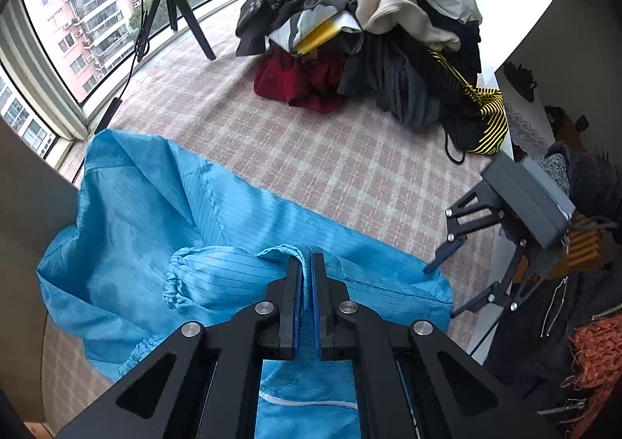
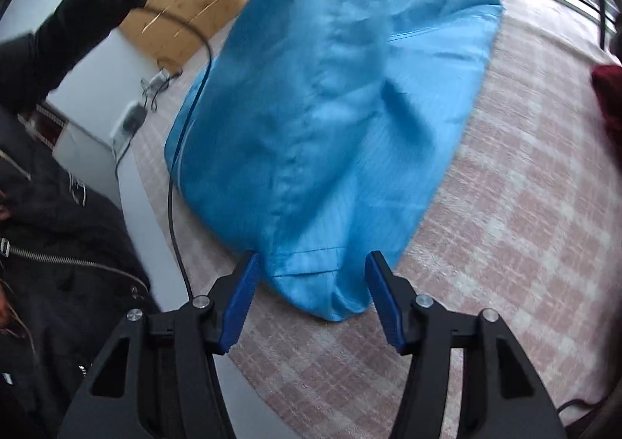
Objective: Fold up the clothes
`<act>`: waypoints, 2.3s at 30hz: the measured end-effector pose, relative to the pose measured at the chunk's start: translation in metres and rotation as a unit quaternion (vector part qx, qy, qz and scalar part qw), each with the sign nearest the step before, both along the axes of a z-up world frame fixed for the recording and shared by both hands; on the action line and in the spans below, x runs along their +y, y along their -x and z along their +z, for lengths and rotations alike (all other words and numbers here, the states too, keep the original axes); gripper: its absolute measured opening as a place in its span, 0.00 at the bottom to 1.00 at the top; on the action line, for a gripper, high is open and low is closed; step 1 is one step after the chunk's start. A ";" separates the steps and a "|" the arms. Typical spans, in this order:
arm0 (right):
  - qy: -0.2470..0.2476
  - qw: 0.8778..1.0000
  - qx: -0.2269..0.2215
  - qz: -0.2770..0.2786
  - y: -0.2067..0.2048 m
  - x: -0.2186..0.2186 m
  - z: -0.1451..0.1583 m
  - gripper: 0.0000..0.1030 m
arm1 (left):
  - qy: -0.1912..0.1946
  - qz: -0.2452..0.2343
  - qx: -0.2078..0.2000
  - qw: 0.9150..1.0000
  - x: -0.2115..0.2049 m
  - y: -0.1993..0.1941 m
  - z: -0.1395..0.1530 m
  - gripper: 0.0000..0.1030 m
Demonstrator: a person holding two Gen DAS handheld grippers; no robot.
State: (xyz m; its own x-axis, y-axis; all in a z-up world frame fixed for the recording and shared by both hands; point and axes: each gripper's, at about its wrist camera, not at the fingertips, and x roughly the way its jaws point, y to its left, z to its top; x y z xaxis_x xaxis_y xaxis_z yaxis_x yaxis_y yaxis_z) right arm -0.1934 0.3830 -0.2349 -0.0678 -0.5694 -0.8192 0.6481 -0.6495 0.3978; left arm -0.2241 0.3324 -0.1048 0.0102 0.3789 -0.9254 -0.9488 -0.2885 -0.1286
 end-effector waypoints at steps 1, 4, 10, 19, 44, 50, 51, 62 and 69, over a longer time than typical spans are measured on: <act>-0.007 1.000 0.002 0.012 0.001 -0.006 -0.002 0.33 | 0.001 0.002 -0.002 1.000 0.000 0.002 -0.001 0.03; -0.017 1.000 0.008 0.022 0.003 -0.015 -0.003 0.14 | 0.003 0.007 0.001 1.000 -0.001 0.005 -0.004 0.03; 0.069 0.994 -0.051 -0.068 -0.004 0.019 -0.004 0.10 | -0.022 0.019 -0.009 1.000 0.006 0.014 -0.011 0.04; 0.010 0.990 -0.048 -0.131 0.000 0.044 0.016 0.26 | 0.005 0.045 -0.013 0.999 0.029 0.027 -0.032 0.11; 0.046 0.977 -0.070 -0.195 0.131 0.018 -0.001 0.49 | -0.083 0.423 -0.159 0.888 -0.272 -0.017 -0.089 0.42; 0.033 0.981 -0.068 -0.176 0.122 0.017 0.008 0.08 | -0.107 0.408 -0.160 0.893 -0.247 -0.018 -0.081 0.10; 0.034 0.981 -0.068 -0.177 0.120 0.021 0.011 0.08 | -0.114 0.401 -0.147 0.897 -0.243 -0.022 -0.074 0.10; -0.085 0.986 0.035 -0.139 0.127 -0.013 0.085 0.21 | -0.135 0.423 -0.155 0.882 -0.257 -0.013 -0.094 0.25; -0.086 0.989 0.048 0.112 0.155 -0.162 0.101 0.21 | -0.175 0.406 -0.162 0.882 -0.260 -0.015 -0.093 0.25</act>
State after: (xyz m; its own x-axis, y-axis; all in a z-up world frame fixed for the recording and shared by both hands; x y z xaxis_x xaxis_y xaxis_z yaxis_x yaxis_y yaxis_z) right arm -0.3486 0.2209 -0.1340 -0.0376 -0.4319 -0.9011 0.8123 -0.5385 0.2242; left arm -0.2090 0.0728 -0.1978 -0.1542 0.6454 -0.7481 -0.3452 -0.7447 -0.5713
